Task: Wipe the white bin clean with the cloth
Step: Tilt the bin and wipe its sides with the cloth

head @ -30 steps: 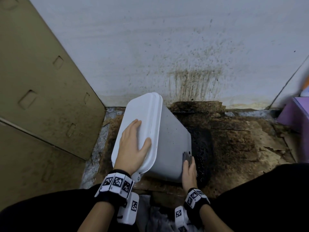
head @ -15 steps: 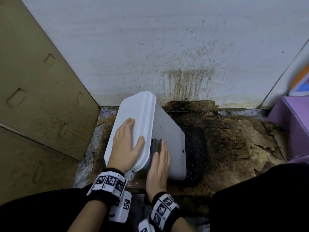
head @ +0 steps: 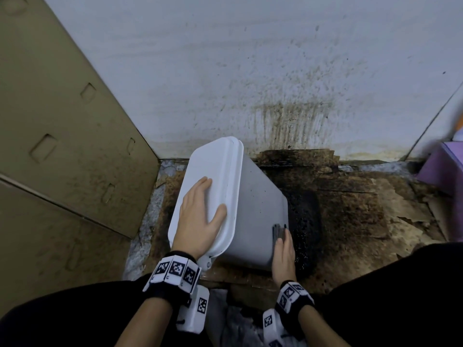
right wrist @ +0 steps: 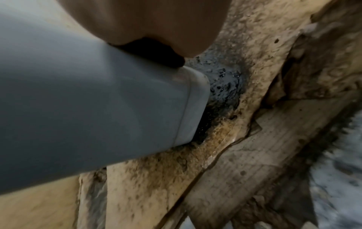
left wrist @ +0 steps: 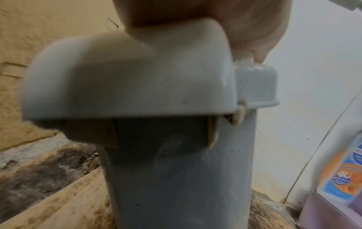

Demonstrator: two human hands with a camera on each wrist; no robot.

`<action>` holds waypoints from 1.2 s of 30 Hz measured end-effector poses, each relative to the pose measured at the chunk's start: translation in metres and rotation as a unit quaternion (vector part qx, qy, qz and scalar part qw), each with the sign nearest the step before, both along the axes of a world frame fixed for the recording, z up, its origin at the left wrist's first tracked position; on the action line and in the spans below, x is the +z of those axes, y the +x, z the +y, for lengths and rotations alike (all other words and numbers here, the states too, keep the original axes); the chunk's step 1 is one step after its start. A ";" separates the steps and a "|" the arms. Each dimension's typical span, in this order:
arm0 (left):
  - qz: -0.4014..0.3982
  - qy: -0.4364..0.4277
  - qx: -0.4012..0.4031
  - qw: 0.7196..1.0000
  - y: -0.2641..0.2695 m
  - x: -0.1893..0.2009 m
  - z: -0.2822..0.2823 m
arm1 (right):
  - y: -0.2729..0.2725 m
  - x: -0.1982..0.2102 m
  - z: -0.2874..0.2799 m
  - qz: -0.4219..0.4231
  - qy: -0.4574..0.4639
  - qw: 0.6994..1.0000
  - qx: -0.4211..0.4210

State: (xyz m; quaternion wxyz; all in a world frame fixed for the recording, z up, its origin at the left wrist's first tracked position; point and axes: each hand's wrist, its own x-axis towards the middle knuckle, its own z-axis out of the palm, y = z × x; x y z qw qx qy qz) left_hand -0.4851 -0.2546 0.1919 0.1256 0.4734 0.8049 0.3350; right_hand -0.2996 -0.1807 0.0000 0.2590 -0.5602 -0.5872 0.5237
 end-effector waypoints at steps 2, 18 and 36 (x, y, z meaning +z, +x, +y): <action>-0.001 0.002 0.002 1.000 0.001 0.000 0.001 | 0.001 -0.003 0.008 -0.014 -0.023 1.000 -0.008; 0.007 -0.012 0.004 1.000 0.004 0.003 0.003 | -0.036 0.089 -0.050 0.035 0.003 0.999 -0.028; -0.054 0.030 0.021 0.998 0.011 0.006 0.005 | -0.055 0.171 -0.066 0.192 0.041 0.980 -0.011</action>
